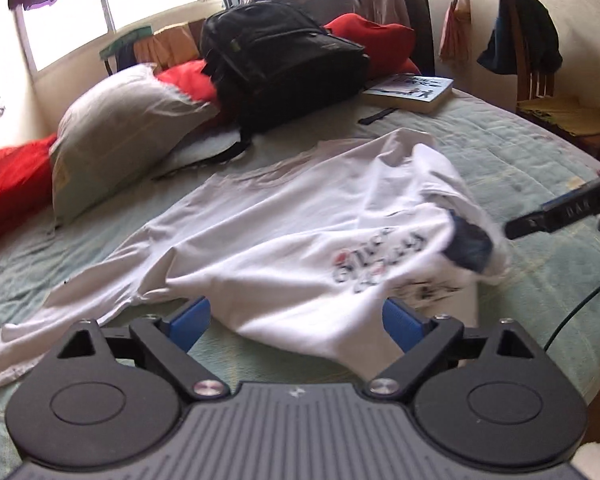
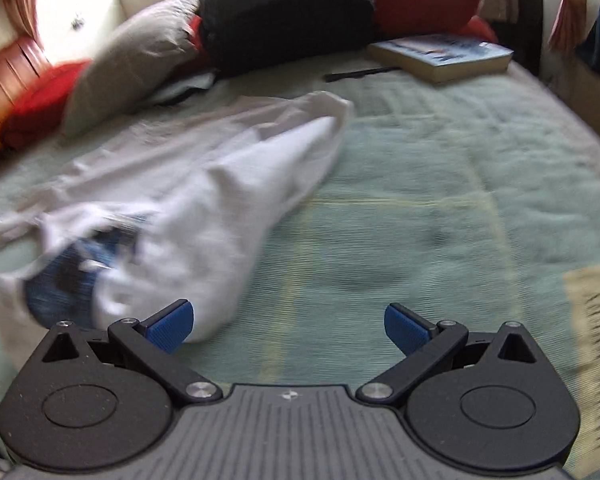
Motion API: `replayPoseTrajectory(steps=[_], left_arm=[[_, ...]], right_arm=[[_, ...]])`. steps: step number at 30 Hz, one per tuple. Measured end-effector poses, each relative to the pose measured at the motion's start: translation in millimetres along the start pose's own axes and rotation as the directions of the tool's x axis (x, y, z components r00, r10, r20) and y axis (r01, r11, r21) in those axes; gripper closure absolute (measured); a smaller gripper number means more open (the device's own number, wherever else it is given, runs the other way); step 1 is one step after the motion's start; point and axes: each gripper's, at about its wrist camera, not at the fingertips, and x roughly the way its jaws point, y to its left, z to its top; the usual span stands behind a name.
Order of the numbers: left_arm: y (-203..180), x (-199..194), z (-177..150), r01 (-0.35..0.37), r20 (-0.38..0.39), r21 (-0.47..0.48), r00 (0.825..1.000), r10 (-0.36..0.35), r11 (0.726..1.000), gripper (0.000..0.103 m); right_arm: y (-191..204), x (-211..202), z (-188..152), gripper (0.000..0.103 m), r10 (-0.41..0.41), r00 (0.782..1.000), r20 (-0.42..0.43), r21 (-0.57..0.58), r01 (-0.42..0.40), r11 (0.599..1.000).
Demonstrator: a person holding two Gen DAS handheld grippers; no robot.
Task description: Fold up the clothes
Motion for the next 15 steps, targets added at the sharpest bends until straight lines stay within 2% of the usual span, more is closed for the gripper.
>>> replayPoseTrajectory(steps=[3,6,8,10,13,15], left_arm=[[-15,-3,-2,-0.025,0.004,-0.009,1.000,0.025,1.000,0.010],[-19,0,-7,-0.025,-0.019,-0.032,1.000,0.024,0.999,0.010],[-22,3,-11,-0.027,-0.035,-0.044,0.999,0.025,0.999,0.010],[-25,4,-13,-0.045,-0.042,-0.026,0.998,0.044,0.999,0.010],[-27,3,-16,-0.047,-0.041,-0.013,0.998,0.047,0.999,0.010],[-27,3,-18,-0.033,-0.038,-0.016,0.999,0.032,0.999,0.010]], right_arm=[[10,-5,0,0.000,0.098,0.995,0.013,0.025,-0.098,0.995],[25,-6,2,0.000,0.109,0.994,0.008,-0.024,-0.109,0.994],[33,0,1,0.000,0.069,0.997,-0.023,-0.052,-0.070,0.996],[36,7,-1,0.000,-0.036,0.998,-0.050,-0.077,0.033,0.997],[31,14,-4,0.000,-0.135,0.989,-0.065,-0.072,0.130,0.989],[29,16,-3,0.000,-0.104,0.992,-0.069,-0.019,0.103,0.994]])
